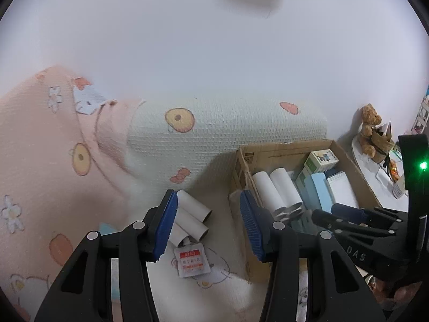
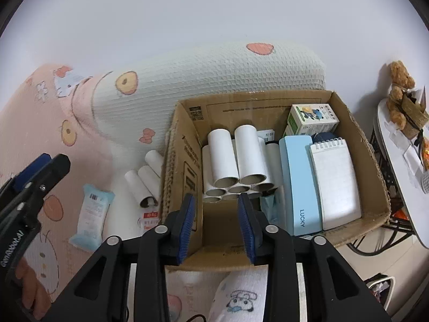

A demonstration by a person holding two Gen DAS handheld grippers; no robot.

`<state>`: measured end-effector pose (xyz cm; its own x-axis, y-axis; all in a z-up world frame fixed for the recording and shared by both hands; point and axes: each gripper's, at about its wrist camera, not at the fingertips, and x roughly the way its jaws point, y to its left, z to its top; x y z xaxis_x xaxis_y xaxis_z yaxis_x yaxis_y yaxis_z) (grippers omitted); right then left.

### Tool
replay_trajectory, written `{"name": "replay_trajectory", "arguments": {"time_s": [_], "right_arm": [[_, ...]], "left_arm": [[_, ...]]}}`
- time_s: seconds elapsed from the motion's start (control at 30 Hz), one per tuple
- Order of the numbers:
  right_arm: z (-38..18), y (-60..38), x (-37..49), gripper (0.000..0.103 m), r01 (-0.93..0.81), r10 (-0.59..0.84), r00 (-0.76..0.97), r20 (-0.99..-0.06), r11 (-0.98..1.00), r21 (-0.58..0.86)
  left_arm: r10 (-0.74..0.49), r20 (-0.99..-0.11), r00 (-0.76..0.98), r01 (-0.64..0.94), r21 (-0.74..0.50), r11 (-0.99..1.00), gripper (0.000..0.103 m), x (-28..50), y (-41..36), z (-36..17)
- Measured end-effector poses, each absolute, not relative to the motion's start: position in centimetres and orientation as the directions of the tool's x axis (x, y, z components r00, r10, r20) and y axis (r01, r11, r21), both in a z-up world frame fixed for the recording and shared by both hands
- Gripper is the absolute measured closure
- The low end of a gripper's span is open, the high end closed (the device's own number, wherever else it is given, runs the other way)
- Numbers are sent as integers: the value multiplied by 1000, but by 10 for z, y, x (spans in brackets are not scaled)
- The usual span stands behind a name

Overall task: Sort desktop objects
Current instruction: 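Withdraw the open right tool up and away from the box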

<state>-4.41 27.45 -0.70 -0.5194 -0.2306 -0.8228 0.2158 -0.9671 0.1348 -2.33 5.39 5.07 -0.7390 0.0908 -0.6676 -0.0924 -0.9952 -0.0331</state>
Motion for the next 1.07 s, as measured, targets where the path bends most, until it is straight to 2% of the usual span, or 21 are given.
{"name": "replay_trajectory", "arguments": {"time_s": [0.03, 0.07, 0.2, 0.27, 0.33, 0.53, 0.67, 1.07], "right_arm": [[-4, 274, -41, 55, 224, -238, -525, -817, -965, 138], [-1, 273, -37, 52, 234, -248, -533, -809, -962, 140], [13, 271, -21, 49, 264, -269, -567, -779, -955, 137], [19, 271, -15, 39, 264, -258, -584, -770, -957, 120], [23, 271, -7, 35, 258, -224, -601, -767, -963, 79], [26, 279, -4, 34, 235, -196, -620, -760, -970, 59], [21, 288, -9, 33, 196, -157, -613, -774, -980, 43], [15, 298, -13, 33, 161, -135, -601, -788, -986, 46]], "left_arm": [[83, -666, -741, -85, -29, -996, 50, -19, 53, 53], [74, -664, -744, -81, -20, -997, 50, -15, 53, 56], [-24, -624, -781, -39, 87, -995, 50, 5, 59, 68], [-58, -595, -802, -33, 140, -990, 49, 12, 66, 73], [-52, -594, -802, -57, 163, -985, 45, 16, 74, 75], [49, -657, -753, -140, 87, -986, 44, 13, 89, 67], [56, -717, -695, -163, 81, -983, 44, 9, 95, 57], [83, -733, -675, -174, 48, -984, 44, 6, 100, 47]]}}
